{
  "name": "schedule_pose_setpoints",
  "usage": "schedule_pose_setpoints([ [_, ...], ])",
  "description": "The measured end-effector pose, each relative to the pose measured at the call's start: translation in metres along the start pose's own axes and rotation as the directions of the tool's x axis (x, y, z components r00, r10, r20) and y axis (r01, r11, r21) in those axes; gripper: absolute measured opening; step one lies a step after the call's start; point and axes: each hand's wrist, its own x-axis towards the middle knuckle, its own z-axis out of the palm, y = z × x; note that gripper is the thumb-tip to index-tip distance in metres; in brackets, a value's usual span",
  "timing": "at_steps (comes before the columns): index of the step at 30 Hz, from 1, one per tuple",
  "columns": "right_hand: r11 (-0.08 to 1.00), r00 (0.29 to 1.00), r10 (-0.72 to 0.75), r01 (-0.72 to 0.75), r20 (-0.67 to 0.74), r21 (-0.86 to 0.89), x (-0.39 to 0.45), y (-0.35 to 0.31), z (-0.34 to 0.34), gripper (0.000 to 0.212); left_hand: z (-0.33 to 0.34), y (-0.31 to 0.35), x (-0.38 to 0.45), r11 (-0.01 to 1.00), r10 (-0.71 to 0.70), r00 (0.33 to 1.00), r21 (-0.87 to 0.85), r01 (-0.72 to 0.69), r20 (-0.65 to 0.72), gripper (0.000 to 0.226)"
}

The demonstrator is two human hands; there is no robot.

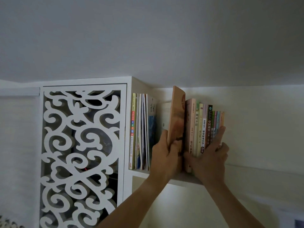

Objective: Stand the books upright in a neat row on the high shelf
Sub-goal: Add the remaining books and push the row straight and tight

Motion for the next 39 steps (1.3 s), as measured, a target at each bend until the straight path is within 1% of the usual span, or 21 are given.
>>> schedule_pose_setpoints([
  [1,1.0,1.0,0.0,0.0,-0.003,-0.002,-0.001,-0.002,0.001,0.149,0.001,0.002,-0.001,0.998,0.014,1.0,0.065,-0.014,-0.011,0.015],
  [3,1.0,1.0,-0.004,0.004,-0.002,-0.009,-0.004,-0.005,0.002,0.143,0.001,0.012,0.001,0.992,0.003,0.999,0.127,-0.008,0.045,0.034],
  [5,0.999,1.0,-0.021,0.021,-0.001,-0.026,-0.004,-0.006,0.003,0.142,-0.001,0.023,0.009,0.991,-0.111,0.99,0.088,0.103,0.087,0.054],
  [6,0.999,1.0,-0.026,0.026,-0.004,-0.034,-0.004,-0.006,0.003,0.144,-0.005,0.027,0.015,0.982,-0.188,0.979,0.051,0.184,0.083,0.055],
  [8,0.997,0.999,-0.032,0.03,-0.019,-0.064,-0.005,-0.005,0.004,0.146,-0.013,0.032,0.027,0.948,-0.315,0.945,-0.018,0.318,0.09,0.033],
  [10,0.994,0.997,-0.06,0.056,-0.04,-0.095,-0.007,-0.006,0.004,0.142,-0.021,0.032,0.031,0.932,-0.351,0.931,-0.064,0.358,0.098,0.015],
  [12,0.993,0.995,-0.076,0.069,-0.069,-0.1,-0.008,-0.006,0.005,0.137,-0.024,0.031,0.026,0.957,-0.272,0.961,-0.086,0.275,0.051,0.023],
  [14,0.994,0.994,-0.068,0.061,-0.081,-0.096,-0.009,-0.007,0.006,0.133,-0.026,0.03,0.016,0.993,-0.119,0.989,0.007,0.12,-0.087,0.026],
  [15,0.993,0.994,-0.065,0.056,-0.086,-0.105,-0.009,-0.008,0.007,0.132,-0.026,0.028,0.012,0.996,-0.041,0.986,0.07,0.053,-0.16,0.026],
  [17,0.99,0.993,-0.043,0.028,-0.11,-0.135,-0.011,-0.009,0.011,0.131,-0.026,0.026,0.009,0.994,0.023,0.97,0.111,0.004,-0.24,0.023],
  [18,0.988,0.992,-0.036,0.017,-0.123,-0.152,-0.013,-0.011,0.014,0.13,-0.027,0.028,0.01,0.996,0.017,0.972,0.092,0.005,-0.234,0.02],
  [20,0.982,0.987,-0.064,0.036,-0.147,-0.185,-0.017,-0.014,0.02,0.123,-0.031,0.031,0.014,0.997,-0.064,0.991,0.026,0.067,-0.116,0.011],
  [21,0.979,0.984,-0.08,0.047,-0.158,-0.199,-0.018,-0.016,0.022,0.119,-0.034,0.033,0.016,0.99,-0.144,0.989,-0.006,0.144,-0.021,0.009],
  [22,0.977,0.983,-0.087,0.051,-0.164,-0.208,-0.02,-0.017,0.024,0.117,-0.037,0.034,0.017,0.972,-0.229,0.971,-0.034,0.232,0.062,0.012],
  [24,0.976,0.982,-0.093,0.057,-0.163,-0.21,-0.019,-0.018,0.026,0.114,-0.043,0.034,0.019,0.925,-0.343,0.929,-0.12,0.36,0.136,0.014],
  [27,0.973,0.981,-0.109,0.072,-0.163,-0.22,-0.019,-0.015,0.025,0.11,-0.055,0.035,0.02,0.859,-0.386,0.906,-0.289,0.422,0.174,0.017],
  [30,0.966,0.977,-0.134,0.092,-0.163,-0.24,-0.02,-0.011,0.025,0.104,-0.063,0.041,0.021,0.872,-0.319,0.926,-0.321,0.37,0.201,0.019],
  [32,0.966,0.978,-0.126,0.082,-0.168,-0.245,-0.021,-0.011,0.025,0.102,-0.063,0.045,0.022,0.876,-0.246,0.96,-0.394,0.278,0.131,0.018],
  [35,0.966,0.98,-0.125,0.085,-0.156,-0.245,-0.021,-0.012,0.025,0.102,-0.062,0.04,0.023,0.901,-0.181,0.974,-0.42,0.109,-0.134,0.017],
  [37,0.965,0.982,-0.123,0.086,-0.141,-0.246,-0.021,-0.012,0.024,0.102,-0.061,0.033,0.024,0.952,-0.164,0.945,-0.298,0.076,-0.282,0.018],
  [39,0.968,0.986,-0.116,0.085,-0.123,-0.236,-0.022,-0.012,0.024,0.106,-0.058,0.03,0.022,0.992,-0.089,0.918,-0.122,0.045,-0.387,0.018],
])
